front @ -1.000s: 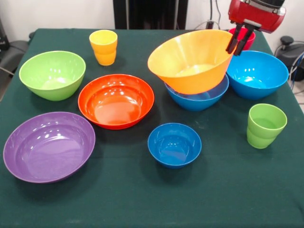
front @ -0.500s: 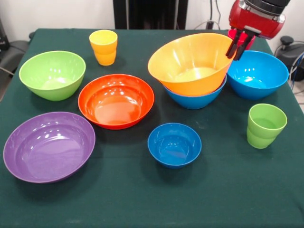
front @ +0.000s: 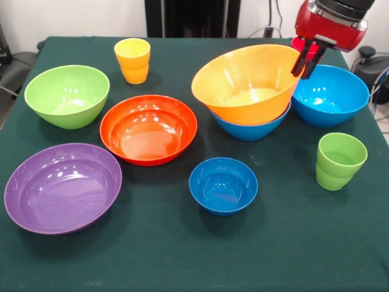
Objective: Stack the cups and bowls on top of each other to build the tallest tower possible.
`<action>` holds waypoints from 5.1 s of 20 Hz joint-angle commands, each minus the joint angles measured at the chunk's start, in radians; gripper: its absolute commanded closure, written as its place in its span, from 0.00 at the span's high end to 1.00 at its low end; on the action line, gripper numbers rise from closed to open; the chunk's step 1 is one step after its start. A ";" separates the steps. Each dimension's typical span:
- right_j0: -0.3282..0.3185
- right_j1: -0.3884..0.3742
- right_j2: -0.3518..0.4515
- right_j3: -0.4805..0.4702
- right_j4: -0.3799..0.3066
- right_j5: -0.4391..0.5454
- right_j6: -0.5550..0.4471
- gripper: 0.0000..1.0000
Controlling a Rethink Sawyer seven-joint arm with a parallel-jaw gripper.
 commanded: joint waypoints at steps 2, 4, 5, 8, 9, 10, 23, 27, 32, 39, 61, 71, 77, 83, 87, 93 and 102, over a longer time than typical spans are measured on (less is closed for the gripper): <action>-0.011 0.013 0.051 -0.041 0.021 0.057 0.114 0.00; -0.009 0.013 0.050 -0.041 0.022 0.059 0.116 0.00; -0.008 0.013 0.049 -0.042 0.022 0.060 0.117 0.00; -0.004 0.008 0.046 -0.041 0.025 0.067 0.121 0.00; -0.002 0.006 0.044 -0.041 0.025 0.072 0.122 0.00; 0.000 0.004 0.043 -0.042 0.025 0.077 0.123 0.00; -0.037 -0.015 0.079 -0.007 0.012 0.040 0.061 1.00; -0.029 -0.017 0.066 -0.011 0.020 0.064 0.084 1.00; -0.032 -0.018 0.072 -0.005 0.022 0.060 0.084 1.00; -0.035 -0.022 0.067 -0.017 0.018 0.077 0.078 1.00; -0.030 -0.053 0.056 -0.002 0.011 0.107 0.081 1.00; 0.041 -0.043 0.045 0.014 0.054 0.114 0.187 1.00; 0.090 -0.027 0.024 -0.009 0.108 0.141 0.230 1.00; 0.083 -0.044 0.018 -0.043 0.147 0.213 0.185 1.00; 0.082 -0.034 0.016 -0.107 0.145 0.269 0.149 1.00; 0.048 0.041 0.051 -0.262 0.121 0.312 0.083 1.00; 0.057 0.081 0.039 -0.434 0.117 0.470 0.093 1.00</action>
